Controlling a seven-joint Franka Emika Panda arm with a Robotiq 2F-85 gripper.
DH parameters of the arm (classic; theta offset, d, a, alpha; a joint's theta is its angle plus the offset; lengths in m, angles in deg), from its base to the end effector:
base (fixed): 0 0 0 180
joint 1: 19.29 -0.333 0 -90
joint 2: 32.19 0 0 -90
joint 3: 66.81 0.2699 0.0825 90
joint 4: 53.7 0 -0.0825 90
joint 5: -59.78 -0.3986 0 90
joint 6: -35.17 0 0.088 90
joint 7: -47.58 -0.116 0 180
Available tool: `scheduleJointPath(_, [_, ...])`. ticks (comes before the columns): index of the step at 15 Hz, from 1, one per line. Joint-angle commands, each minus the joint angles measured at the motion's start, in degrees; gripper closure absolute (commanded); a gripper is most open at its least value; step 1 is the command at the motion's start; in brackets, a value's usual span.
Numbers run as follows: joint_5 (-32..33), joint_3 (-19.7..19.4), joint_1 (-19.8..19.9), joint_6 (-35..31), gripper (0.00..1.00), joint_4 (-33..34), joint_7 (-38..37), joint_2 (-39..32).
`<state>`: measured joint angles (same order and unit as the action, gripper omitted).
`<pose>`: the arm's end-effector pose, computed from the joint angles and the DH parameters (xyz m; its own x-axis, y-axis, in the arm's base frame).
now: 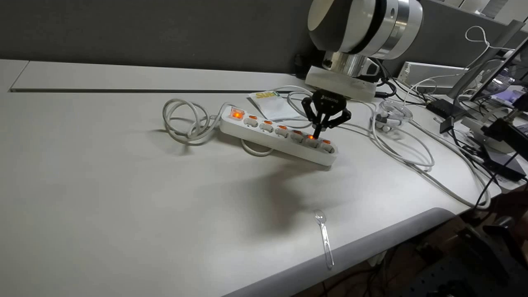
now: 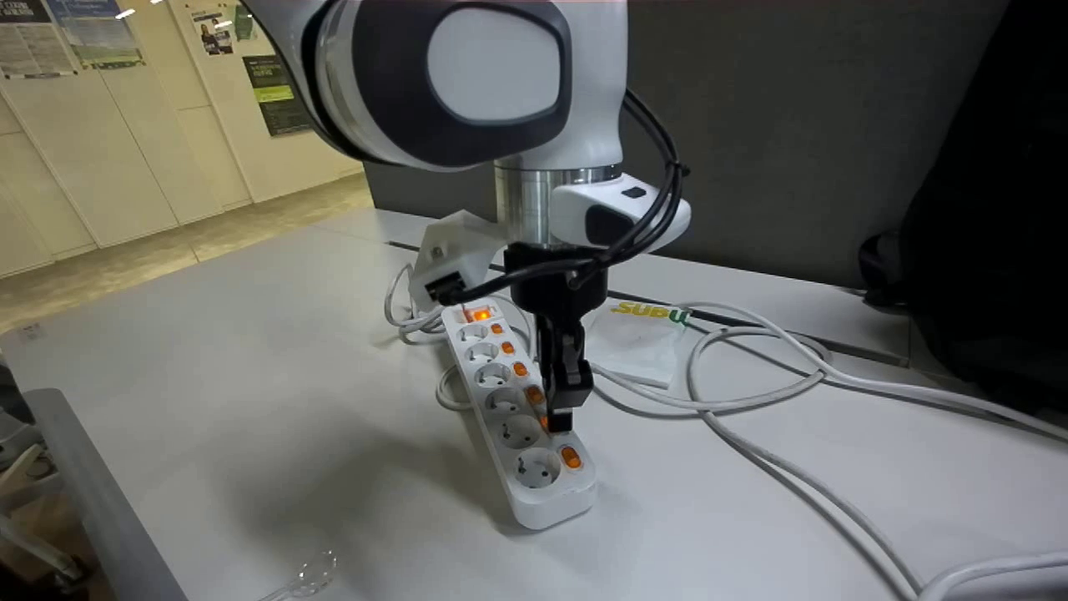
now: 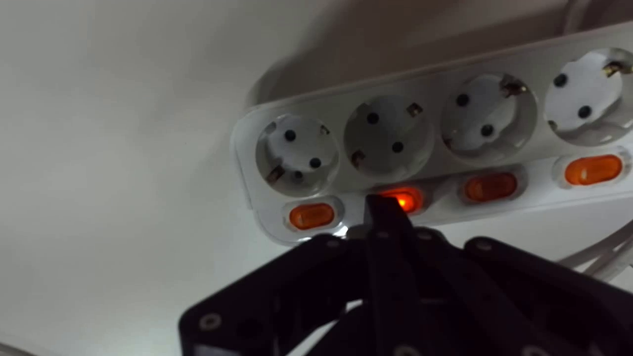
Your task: Turn on the second switch from the right
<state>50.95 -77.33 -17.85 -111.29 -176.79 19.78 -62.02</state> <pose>0.5233 -0.1220 0.0886 0.6874 -0.7221 -0.0775 -0.7195 -0.6916 0.0625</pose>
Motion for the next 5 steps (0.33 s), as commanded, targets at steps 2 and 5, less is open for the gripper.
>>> scheduleJointPath(2, [-3.8,2.1,2.5,1.7,1.00,2.5,1.8,-4.3])
scheduleJointPath(5, [-5.1,2.4,3.1,2.8,1.00,2.8,2.0,-4.2])
